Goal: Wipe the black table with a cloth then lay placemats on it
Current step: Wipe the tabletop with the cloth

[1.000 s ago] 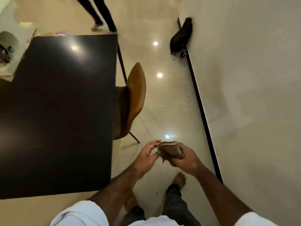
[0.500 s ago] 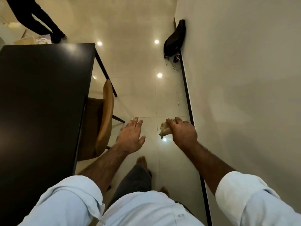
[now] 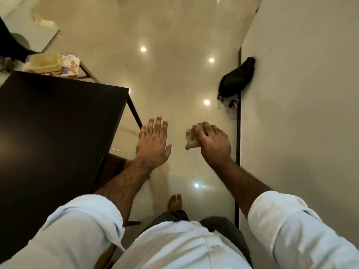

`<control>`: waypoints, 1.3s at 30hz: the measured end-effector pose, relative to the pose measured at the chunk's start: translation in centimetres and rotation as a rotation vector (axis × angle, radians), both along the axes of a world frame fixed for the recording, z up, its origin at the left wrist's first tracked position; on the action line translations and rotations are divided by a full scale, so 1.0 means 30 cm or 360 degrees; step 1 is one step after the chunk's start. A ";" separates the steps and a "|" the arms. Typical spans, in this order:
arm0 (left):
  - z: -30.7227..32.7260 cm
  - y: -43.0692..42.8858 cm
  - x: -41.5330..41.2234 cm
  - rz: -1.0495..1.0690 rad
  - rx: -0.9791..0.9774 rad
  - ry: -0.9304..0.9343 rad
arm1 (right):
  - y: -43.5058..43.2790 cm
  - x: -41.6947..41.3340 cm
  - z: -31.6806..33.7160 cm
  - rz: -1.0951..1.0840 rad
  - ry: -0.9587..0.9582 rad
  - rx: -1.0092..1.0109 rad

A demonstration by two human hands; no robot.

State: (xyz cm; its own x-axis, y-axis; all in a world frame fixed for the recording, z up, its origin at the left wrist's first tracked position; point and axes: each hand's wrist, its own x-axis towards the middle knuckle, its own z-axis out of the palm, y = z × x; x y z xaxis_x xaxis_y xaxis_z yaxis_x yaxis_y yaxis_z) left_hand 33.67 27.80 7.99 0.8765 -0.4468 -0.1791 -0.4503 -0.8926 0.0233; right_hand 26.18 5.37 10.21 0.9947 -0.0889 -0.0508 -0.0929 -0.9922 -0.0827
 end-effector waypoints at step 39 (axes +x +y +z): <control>-0.101 0.452 2.161 0.1769 -0.0230 0.0133 | 0.628 2.943 -0.024 0.1646 -0.0033 -0.0017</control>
State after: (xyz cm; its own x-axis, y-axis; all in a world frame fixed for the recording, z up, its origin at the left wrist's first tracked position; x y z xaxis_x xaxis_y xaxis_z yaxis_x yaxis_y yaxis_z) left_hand 98.51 41.37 4.96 0.7886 0.5543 -0.2661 0.6022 -0.7838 0.1517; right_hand 114.47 24.20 9.50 0.5859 0.8095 -0.0372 0.8069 -0.5870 -0.0655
